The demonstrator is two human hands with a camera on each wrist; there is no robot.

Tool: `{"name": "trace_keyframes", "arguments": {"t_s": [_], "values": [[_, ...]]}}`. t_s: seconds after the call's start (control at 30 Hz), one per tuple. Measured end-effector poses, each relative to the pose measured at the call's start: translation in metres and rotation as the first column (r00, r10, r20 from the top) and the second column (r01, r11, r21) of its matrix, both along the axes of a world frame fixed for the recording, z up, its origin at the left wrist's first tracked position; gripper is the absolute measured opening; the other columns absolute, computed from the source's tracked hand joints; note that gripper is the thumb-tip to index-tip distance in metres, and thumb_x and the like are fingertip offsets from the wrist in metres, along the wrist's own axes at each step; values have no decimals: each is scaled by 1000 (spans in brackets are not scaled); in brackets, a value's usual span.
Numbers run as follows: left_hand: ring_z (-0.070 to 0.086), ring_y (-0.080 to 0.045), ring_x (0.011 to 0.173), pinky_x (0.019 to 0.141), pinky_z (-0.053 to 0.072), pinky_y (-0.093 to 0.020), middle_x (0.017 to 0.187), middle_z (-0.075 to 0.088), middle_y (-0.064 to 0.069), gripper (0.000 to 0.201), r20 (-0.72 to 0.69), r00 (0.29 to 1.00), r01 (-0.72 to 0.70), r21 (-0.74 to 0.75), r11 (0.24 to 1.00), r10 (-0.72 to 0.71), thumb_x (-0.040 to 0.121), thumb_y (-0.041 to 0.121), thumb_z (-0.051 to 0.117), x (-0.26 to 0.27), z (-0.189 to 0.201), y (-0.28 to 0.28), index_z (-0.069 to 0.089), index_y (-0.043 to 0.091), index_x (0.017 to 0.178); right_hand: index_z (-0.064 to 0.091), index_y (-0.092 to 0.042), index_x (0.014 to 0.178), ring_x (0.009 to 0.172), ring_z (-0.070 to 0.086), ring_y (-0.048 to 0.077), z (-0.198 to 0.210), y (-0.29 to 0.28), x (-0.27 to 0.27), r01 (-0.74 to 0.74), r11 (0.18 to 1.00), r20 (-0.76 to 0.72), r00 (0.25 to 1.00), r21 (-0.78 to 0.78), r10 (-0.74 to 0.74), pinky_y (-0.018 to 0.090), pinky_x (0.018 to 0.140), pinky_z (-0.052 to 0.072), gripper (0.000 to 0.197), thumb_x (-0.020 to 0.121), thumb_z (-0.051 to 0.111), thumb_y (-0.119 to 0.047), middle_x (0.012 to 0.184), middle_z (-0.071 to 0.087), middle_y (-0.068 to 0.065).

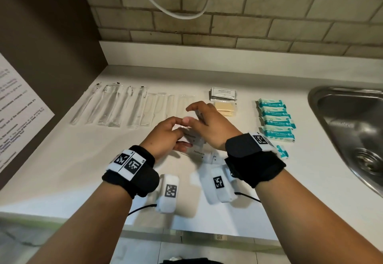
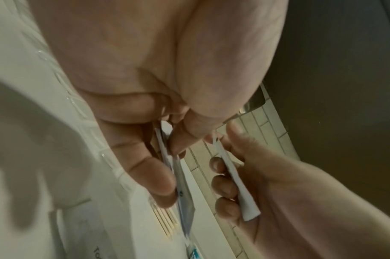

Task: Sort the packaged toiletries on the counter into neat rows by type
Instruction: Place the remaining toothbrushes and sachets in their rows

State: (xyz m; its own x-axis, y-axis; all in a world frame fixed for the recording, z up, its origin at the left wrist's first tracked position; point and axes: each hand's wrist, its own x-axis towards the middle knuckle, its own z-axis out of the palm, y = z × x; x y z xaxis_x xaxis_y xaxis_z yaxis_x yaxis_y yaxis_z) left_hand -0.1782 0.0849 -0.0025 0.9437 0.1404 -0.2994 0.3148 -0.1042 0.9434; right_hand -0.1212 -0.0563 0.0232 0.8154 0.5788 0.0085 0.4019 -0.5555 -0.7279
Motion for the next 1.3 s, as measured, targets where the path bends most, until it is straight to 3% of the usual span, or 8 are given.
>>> {"name": "trace_keyframes", "arguments": {"t_s": [0.2, 0.3, 0.47, 0.6, 0.77, 0.87, 1.0, 1.3], "values": [[69, -26, 74, 70, 58, -30, 97, 68, -17, 23, 53, 996, -66, -94, 993, 71, 97, -1, 43, 7, -2, -11, 55, 8, 115, 52, -11, 121, 76, 48, 12, 4, 14, 3, 107, 980, 21, 993, 166, -112, 23, 67, 32, 30, 94, 39, -5, 90, 45, -2], [72, -27, 78, 73, 59, -32, 98, 69, -12, 25, 79, 990, -112, -94, 989, 120, 99, 1, 39, 9, -7, -14, 54, 16, 113, 52, -8, 114, 59, 43, 7, 3, 11, 9, 223, 941, 12, 972, 254, -234, 26, 59, 34, 24, 92, 45, -4, 67, 43, -7], [72, -29, 77, 86, 53, -49, 77, 74, 1, 31, 63, 980, -180, -116, 977, 188, 97, 0, 39, 11, -12, -11, 58, 24, 101, 47, -9, 107, 66, 50, 14, 2, -2, 16, 333, 888, -43, 940, 316, -337, 15, 59, 39, 18, 89, 53, -6, 81, 50, -1], [70, -28, 73, 81, 50, -48, 65, 72, 5, 31, 54, 978, -188, -180, 966, 200, 94, 1, 35, 11, -5, -13, 62, 18, 99, 42, -22, 106, 86, 62, 38, -2, -2, 14, 384, 847, -149, 923, 367, -354, 46, 79, 53, 29, 85, 53, -5, 90, 49, 7], [68, -24, 68, 80, 46, -46, 89, 73, -11, 24, 49, 980, -171, -299, 939, 195, 95, 21, 41, 11, 2, -14, 60, 8, 103, 54, -11, 100, 67, 58, 24, -7, -4, 12, 393, 859, -137, 919, 328, -369, 39, 67, 59, 20, 83, 61, -3, 75, 46, 3], [69, -23, 69, 78, 48, -46, 79, 69, 3, 10, 58, 978, -178, -270, 946, 200, 98, 23, 51, 12, 2, -14, 57, 17, 94, 61, -11, 98, 62, 48, 15, -7, -7, 12, 344, 918, -45, 939, 197, -342, 24, 56, 41, 23, 77, 69, -9, 73, 53, 2], [69, -16, 64, 79, 53, -48, 101, 73, -9, 16, 79, 977, -182, -179, 967, 199, 99, 14, 50, 12, -3, -12, 57, 17, 114, 66, -12, 98, 74, 56, 19, -8, -10, 8, 303, 943, -39, 953, 137, -300, 19, 57, 39, 22, 77, 71, -14, 93, 65, 6], [74, -28, 85, 87, 57, -49, 134, 48, -11, 50, 177, 948, -238, -152, 959, 263, 93, -1, 49, 10, 7, 13, 55, 38, 124, 56, -15, 121, 105, 55, 26, -37, -16, -4, 105, 868, 21, 994, -485, -109, 34, 87, 48, 39, 88, 57, -36, 118, 59, 7]]}}
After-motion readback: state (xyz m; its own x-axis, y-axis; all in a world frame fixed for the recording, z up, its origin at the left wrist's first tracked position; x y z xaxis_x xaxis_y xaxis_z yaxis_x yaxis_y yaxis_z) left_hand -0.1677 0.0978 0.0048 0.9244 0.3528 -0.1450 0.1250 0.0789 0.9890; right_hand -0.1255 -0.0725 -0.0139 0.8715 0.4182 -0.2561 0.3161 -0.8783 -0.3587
